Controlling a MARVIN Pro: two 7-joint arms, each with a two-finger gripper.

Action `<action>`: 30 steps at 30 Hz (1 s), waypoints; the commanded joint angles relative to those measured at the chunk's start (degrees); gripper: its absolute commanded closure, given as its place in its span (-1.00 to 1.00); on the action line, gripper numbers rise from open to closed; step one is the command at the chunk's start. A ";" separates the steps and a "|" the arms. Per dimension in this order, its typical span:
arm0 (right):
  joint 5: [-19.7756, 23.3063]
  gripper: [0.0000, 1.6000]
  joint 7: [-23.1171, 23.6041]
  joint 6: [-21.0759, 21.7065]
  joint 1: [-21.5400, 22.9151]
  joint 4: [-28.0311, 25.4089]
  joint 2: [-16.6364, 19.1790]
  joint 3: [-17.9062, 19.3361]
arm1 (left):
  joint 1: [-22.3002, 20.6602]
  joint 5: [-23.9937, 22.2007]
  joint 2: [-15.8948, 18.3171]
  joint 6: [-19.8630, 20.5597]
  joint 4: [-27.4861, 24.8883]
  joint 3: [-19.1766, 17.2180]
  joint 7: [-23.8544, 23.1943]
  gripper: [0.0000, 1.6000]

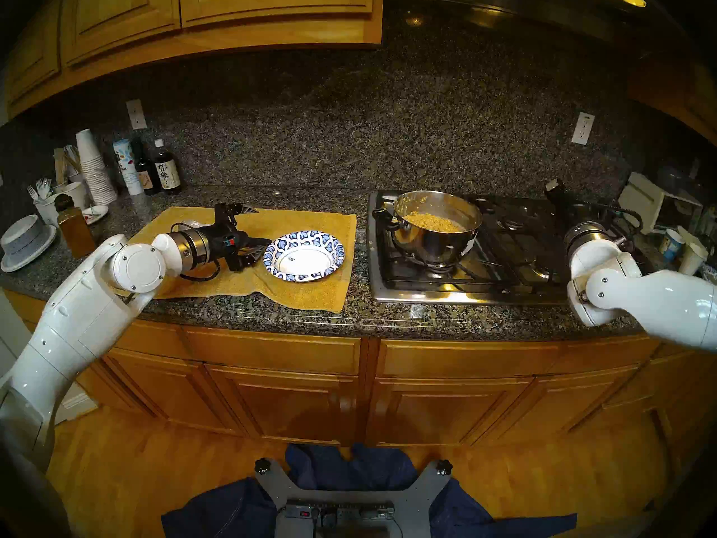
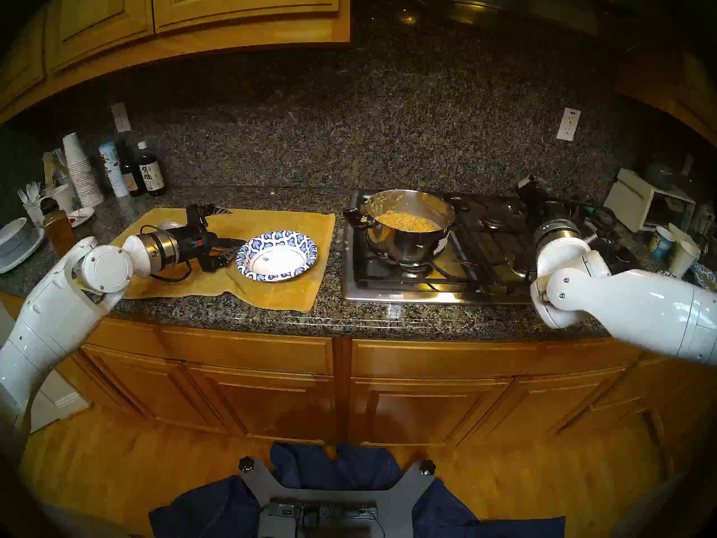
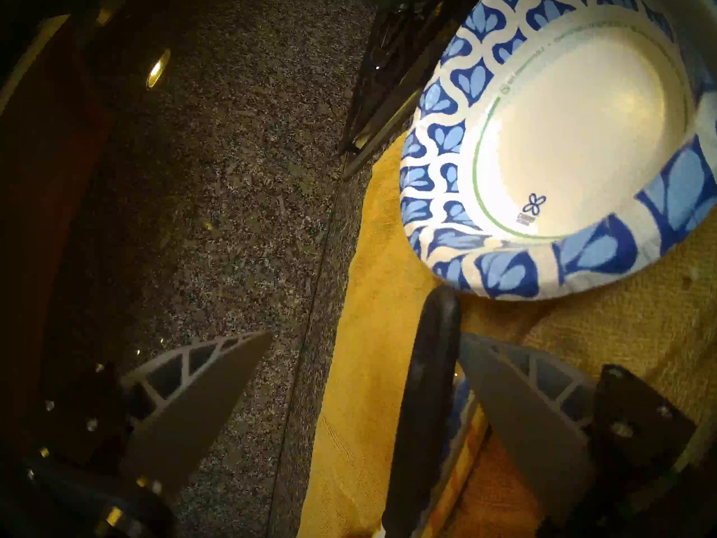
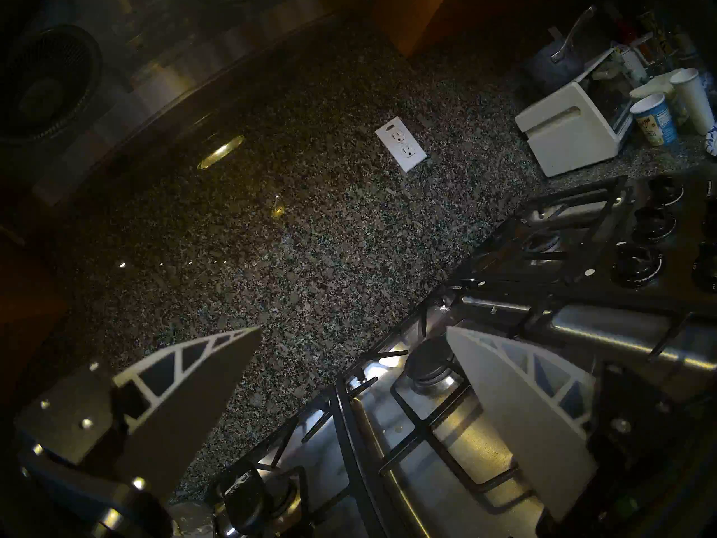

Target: Scoop oatmeal into bowl

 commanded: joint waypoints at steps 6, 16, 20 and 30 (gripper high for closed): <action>-0.76 -1.00 0.38 -0.24 1.77 0.05 -0.13 1.55 | -3.55 0.74 -0.33 -0.01 0.27 -0.68 -0.24 0.06; -0.76 -1.00 0.38 -0.24 1.77 0.05 -0.12 1.55 | -2.96 0.87 -0.11 -0.07 0.31 -0.93 -0.67 0.20; -0.76 -1.00 0.37 -0.24 1.77 0.05 -0.12 1.55 | -2.75 0.99 -0.16 -0.63 0.53 -0.99 -0.13 0.92; -0.78 -1.00 0.37 -0.24 1.78 0.05 -0.12 1.55 | -2.05 0.42 -0.56 -1.15 1.05 -1.29 1.04 1.00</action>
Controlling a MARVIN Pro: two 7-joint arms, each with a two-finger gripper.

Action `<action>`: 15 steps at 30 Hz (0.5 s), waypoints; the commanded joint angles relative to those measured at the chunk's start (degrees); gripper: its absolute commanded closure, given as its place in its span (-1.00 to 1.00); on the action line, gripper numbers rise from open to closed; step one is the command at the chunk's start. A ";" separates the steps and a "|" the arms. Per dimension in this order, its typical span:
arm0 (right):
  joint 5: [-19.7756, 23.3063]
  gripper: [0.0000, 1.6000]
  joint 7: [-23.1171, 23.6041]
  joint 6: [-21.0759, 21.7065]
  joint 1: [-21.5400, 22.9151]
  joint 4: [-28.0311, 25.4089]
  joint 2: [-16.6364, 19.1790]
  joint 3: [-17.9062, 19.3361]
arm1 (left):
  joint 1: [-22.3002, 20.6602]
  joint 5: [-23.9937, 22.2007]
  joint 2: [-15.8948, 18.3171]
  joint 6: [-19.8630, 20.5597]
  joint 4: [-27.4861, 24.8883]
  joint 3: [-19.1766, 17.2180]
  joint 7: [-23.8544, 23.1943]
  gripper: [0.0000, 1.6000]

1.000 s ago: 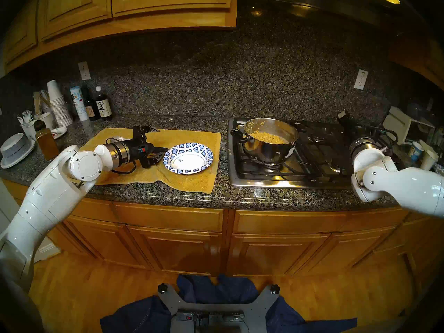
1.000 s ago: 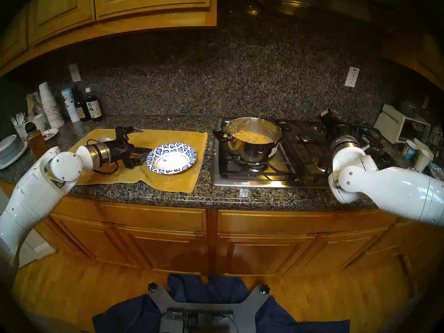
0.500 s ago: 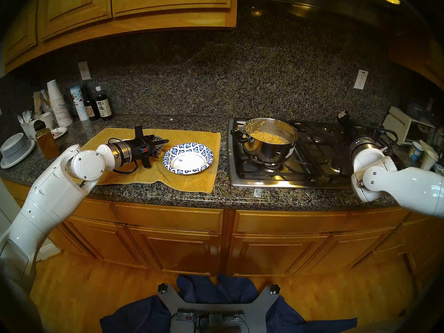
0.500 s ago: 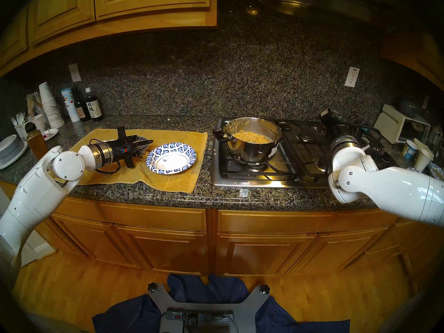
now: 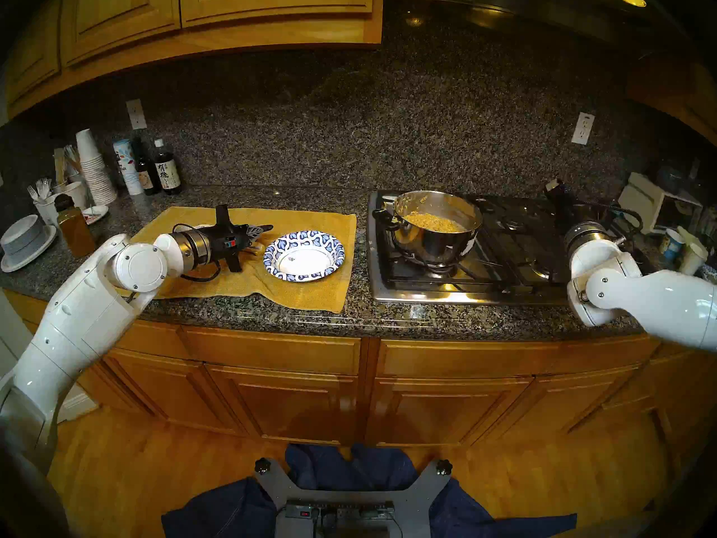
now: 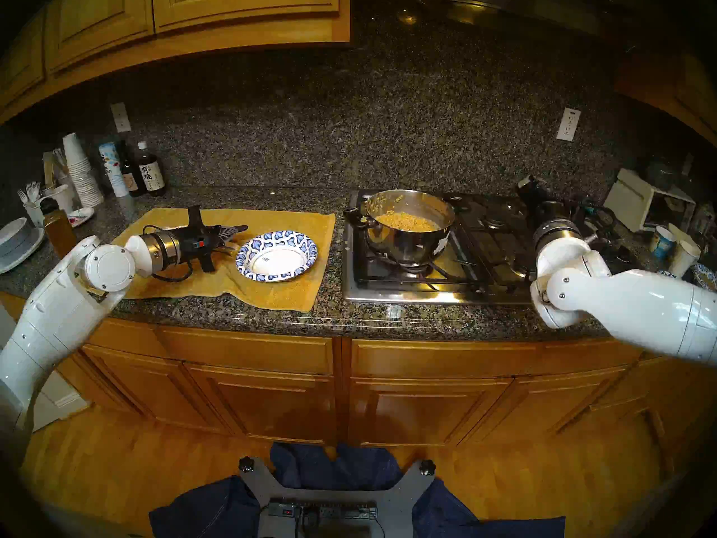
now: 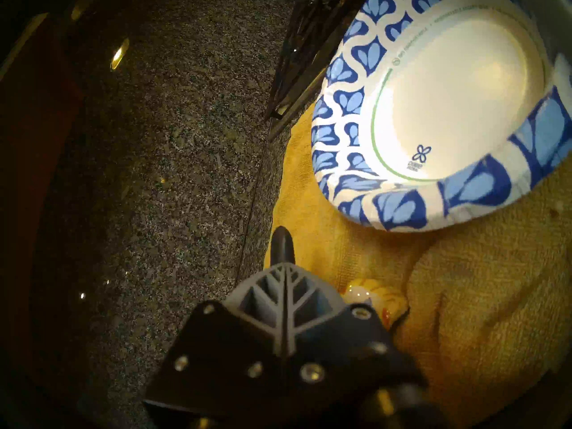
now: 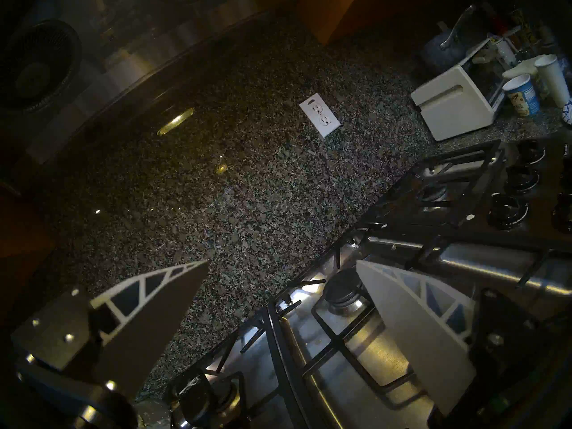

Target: Scoop oatmeal into bowl

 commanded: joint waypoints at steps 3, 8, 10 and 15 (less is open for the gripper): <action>-0.77 -1.00 0.37 -0.24 1.76 0.05 -0.12 1.55 | -1.07 -0.74 -0.40 -0.67 -0.47 -1.93 2.40 1.00; -0.74 -1.00 0.38 -0.25 1.75 0.05 -0.13 1.55 | -0.85 -0.78 -1.23 -1.26 -0.43 -2.48 4.65 1.00; -0.74 -1.00 0.39 -0.25 1.75 0.05 -0.13 1.55 | -0.83 -0.88 -1.26 -1.41 -0.77 -2.69 4.97 1.00; -0.74 -1.00 0.38 -0.25 1.75 0.05 -0.13 1.55 | 0.05 -1.46 -1.00 -1.31 -2.08 -3.42 5.59 1.00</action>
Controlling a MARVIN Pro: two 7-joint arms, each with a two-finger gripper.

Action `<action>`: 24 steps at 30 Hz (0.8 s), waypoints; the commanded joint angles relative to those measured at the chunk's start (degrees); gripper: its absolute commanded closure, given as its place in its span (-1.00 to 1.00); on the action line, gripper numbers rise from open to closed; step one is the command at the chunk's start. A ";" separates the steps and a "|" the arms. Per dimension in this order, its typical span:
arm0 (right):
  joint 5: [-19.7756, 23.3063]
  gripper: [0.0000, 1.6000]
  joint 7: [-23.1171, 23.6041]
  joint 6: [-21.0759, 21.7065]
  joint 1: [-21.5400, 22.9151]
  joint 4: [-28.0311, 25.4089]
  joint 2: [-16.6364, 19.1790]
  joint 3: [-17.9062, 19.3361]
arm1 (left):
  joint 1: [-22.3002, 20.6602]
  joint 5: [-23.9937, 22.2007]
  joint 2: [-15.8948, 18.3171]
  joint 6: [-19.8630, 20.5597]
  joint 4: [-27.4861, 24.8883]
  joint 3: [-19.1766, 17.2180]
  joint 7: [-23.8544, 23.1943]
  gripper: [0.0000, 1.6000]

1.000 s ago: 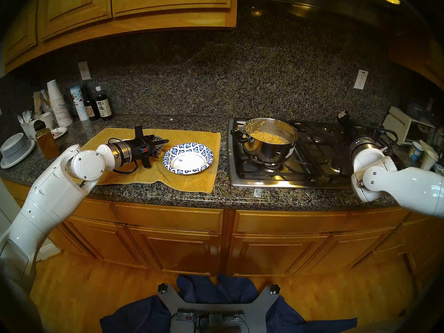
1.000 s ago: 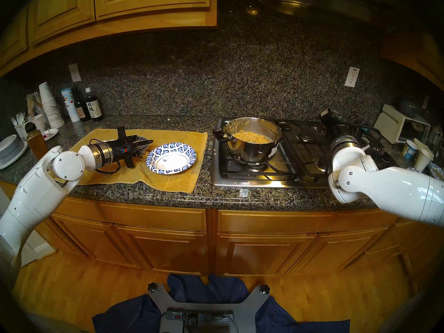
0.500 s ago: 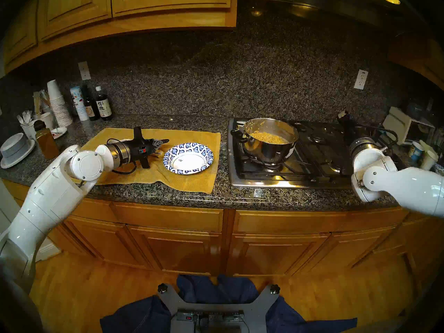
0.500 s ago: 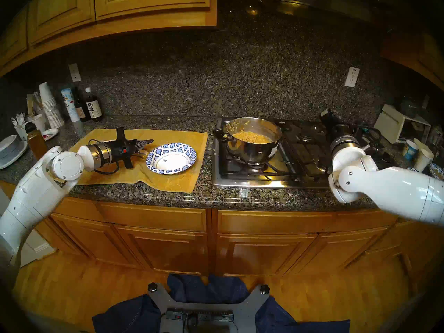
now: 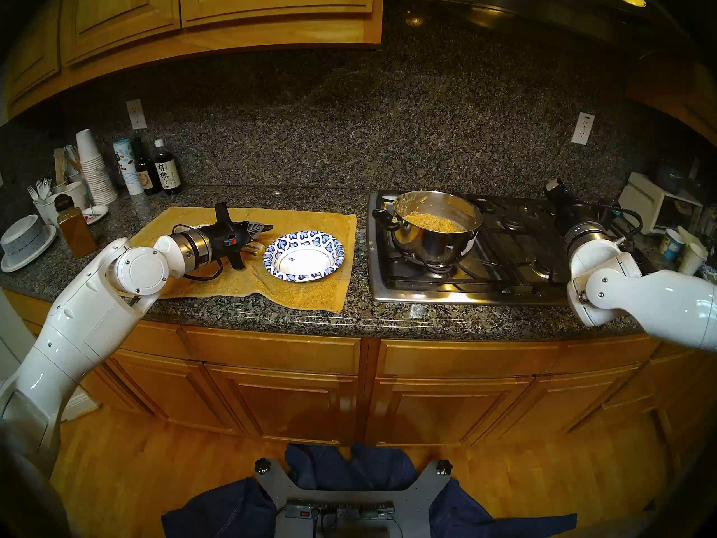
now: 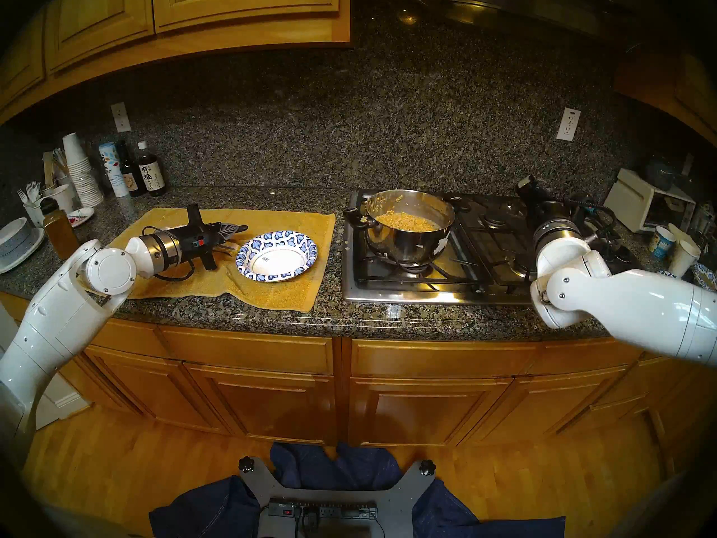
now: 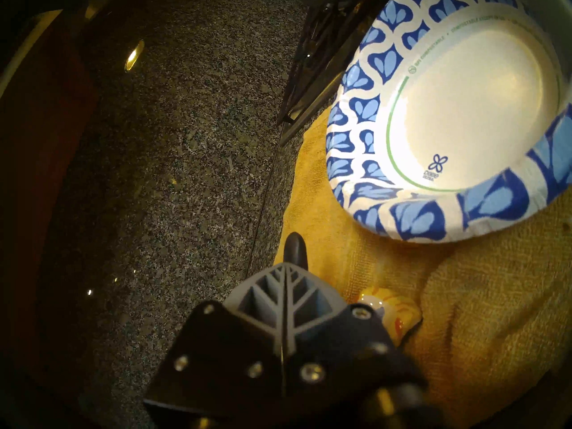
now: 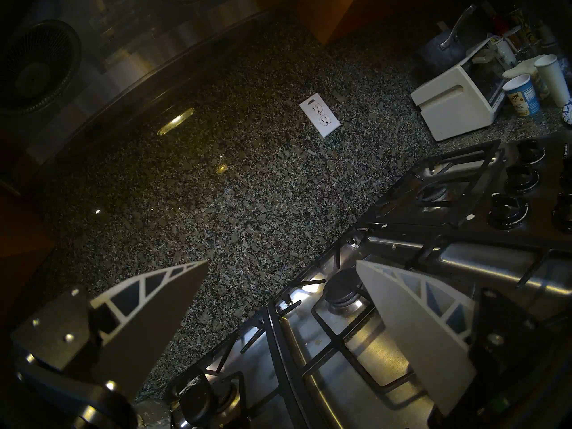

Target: Scoop oatmeal into bowl

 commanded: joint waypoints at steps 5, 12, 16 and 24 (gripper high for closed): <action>-0.76 -1.00 0.37 -0.24 1.76 0.05 -0.12 1.55 | -0.33 -0.90 0.53 0.96 -2.57 -2.62 2.02 1.00; -0.78 -1.00 0.37 -0.24 1.77 0.05 -0.12 1.55 | 0.95 -1.51 1.38 2.02 -3.38 -2.96 1.69 -0.60; -0.78 -1.00 0.37 -0.24 1.77 0.05 -0.12 1.54 | 1.27 -2.00 1.27 2.71 -3.52 -3.16 1.86 -1.00; -0.77 -1.00 0.37 -0.24 1.77 0.05 -0.12 1.54 | 0.69 -2.42 0.27 3.49 -2.69 -2.95 2.25 -1.00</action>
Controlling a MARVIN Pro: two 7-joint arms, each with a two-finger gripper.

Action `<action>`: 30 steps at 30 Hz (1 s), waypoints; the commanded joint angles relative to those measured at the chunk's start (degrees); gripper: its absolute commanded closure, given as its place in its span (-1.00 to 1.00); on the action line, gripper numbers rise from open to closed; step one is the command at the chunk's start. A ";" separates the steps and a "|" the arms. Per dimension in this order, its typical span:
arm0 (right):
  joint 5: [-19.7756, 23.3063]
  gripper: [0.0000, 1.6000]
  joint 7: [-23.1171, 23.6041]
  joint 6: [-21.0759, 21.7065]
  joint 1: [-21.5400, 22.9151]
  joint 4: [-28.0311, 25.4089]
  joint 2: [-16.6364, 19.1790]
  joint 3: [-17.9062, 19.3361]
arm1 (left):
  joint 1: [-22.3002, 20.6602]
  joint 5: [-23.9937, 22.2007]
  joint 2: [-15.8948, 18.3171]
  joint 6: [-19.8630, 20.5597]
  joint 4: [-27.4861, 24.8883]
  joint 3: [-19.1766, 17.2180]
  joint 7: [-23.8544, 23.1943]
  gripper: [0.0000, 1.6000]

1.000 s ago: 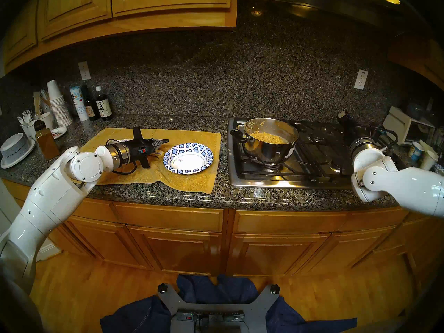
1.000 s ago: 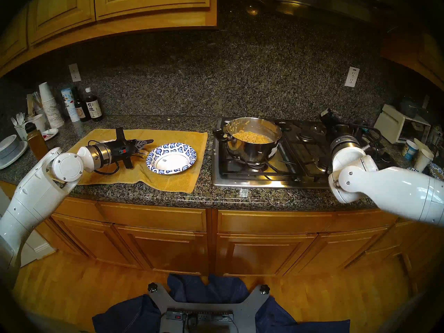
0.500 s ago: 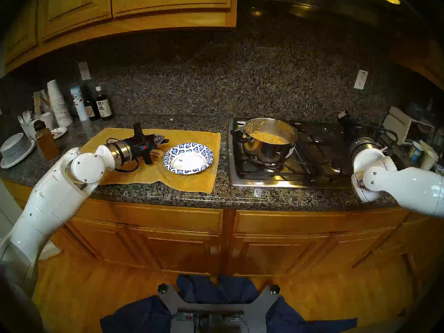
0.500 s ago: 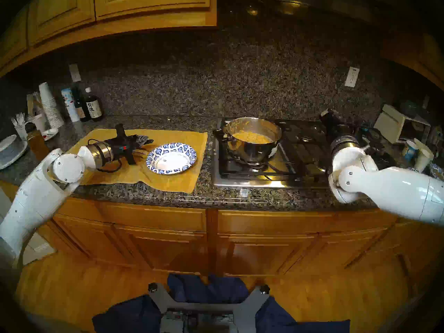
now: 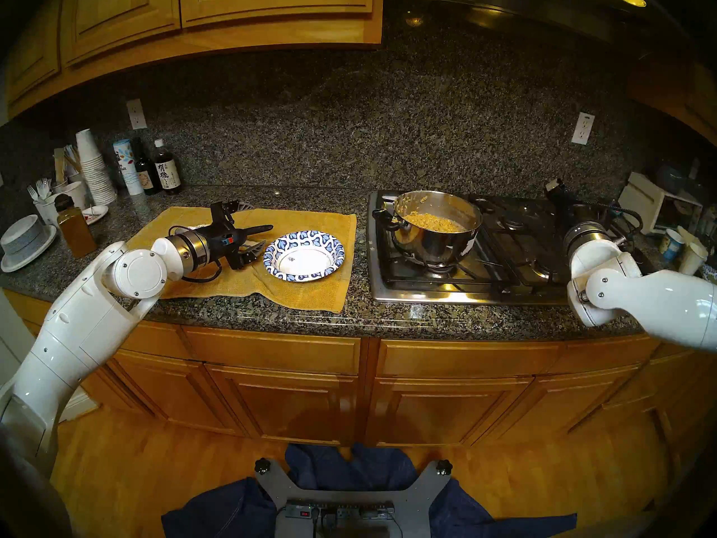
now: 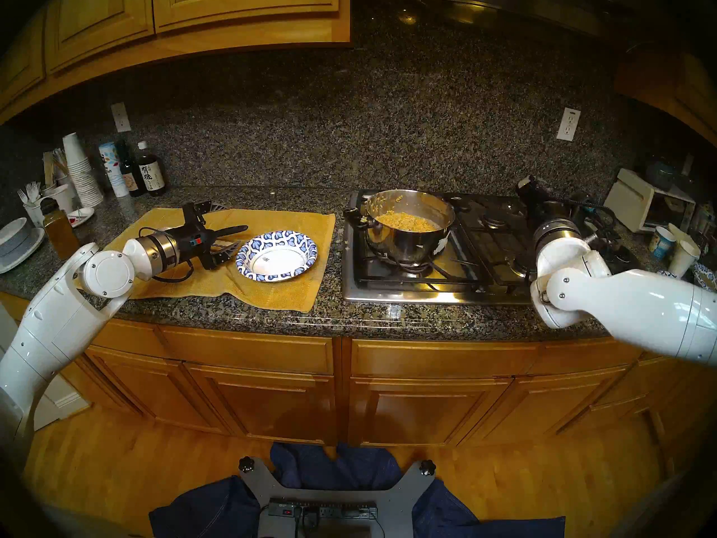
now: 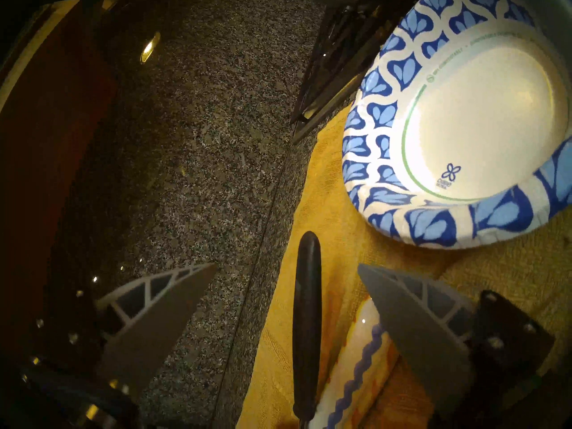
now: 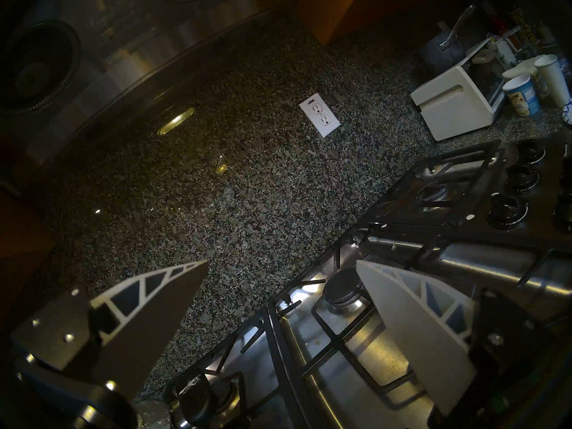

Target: Scoop oatmeal into bowl

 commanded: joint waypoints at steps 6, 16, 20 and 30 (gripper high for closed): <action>-0.75 -1.00 0.38 -0.25 1.76 0.05 -0.13 1.55 | -3.24 -0.62 -2.06 0.62 0.72 -1.13 1.34 -1.00; -0.72 -1.00 0.39 -0.25 1.76 0.05 -0.13 1.55 | -5.86 0.39 -4.14 1.01 2.93 0.07 1.03 -1.00; -0.72 -1.00 0.39 -0.25 1.76 0.05 -0.13 1.55 | -6.78 0.82 -4.72 0.85 3.89 0.57 0.81 -1.00; -0.74 -1.00 0.39 -0.25 1.77 0.05 -0.13 1.55 | -8.56 2.30 -6.10 -0.05 6.55 1.63 0.25 -1.00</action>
